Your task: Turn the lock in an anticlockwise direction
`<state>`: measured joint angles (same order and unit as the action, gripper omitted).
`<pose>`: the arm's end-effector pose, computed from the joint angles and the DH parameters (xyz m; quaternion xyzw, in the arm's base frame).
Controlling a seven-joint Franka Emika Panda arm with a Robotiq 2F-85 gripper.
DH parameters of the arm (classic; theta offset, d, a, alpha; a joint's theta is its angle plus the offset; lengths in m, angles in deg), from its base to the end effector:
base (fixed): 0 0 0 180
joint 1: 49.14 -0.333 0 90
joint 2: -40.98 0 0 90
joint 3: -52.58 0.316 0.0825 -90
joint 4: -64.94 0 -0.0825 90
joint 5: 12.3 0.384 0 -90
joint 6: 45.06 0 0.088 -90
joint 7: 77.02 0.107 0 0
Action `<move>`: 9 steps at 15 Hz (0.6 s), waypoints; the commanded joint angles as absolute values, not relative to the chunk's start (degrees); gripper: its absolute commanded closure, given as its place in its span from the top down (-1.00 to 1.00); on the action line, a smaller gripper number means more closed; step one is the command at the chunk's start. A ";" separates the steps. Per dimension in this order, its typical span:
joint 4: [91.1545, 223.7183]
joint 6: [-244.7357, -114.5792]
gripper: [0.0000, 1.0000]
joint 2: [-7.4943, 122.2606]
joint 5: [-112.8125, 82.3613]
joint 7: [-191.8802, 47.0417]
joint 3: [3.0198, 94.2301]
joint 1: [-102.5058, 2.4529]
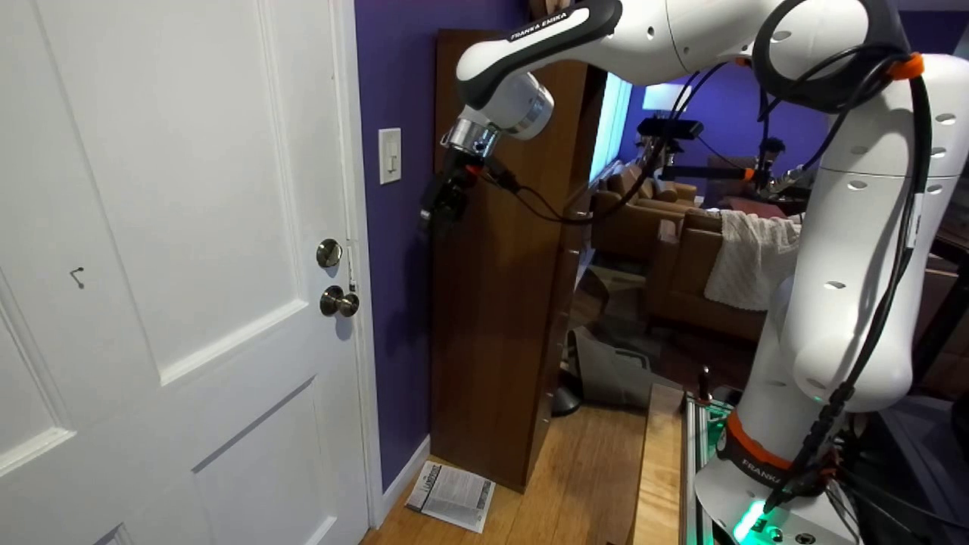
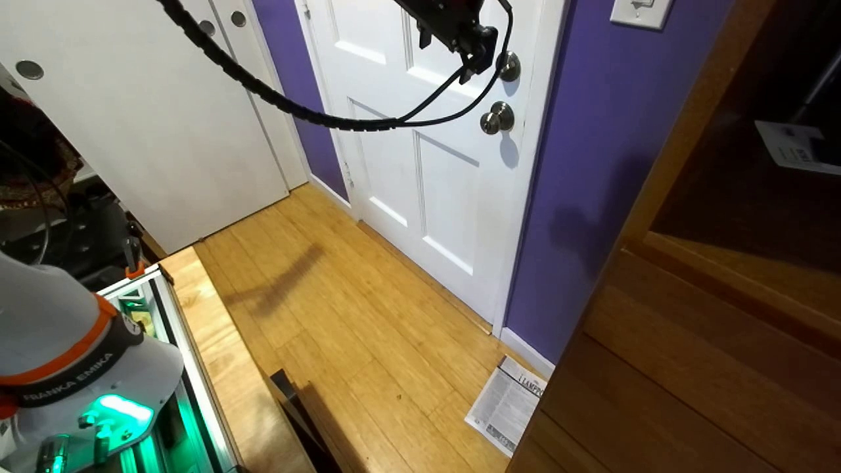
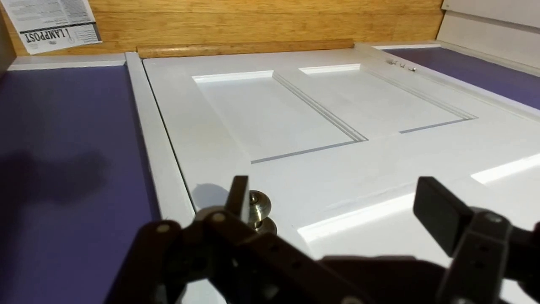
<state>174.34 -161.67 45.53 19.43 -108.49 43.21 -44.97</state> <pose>0.5789 -0.1069 0.4661 -0.9696 -0.0353 -0.1140 0.2137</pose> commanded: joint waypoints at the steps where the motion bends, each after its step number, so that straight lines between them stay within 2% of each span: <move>1: 173.25 -166.83 1.00 48.58 22.87 -108.11 45.33 -43.37; 2: 173.12 -169.15 1.00 49.64 24.58 -109.12 45.79 -43.25; 3: 173.26 -172.39 0.50 50.56 25.62 -109.98 46.30 -43.21; 4: 173.28 -175.77 0.46 51.56 26.23 -110.49 46.83 -43.17; 9: 171.84 -185.00 -0.34 56.72 36.53 -114.98 50.81 -41.47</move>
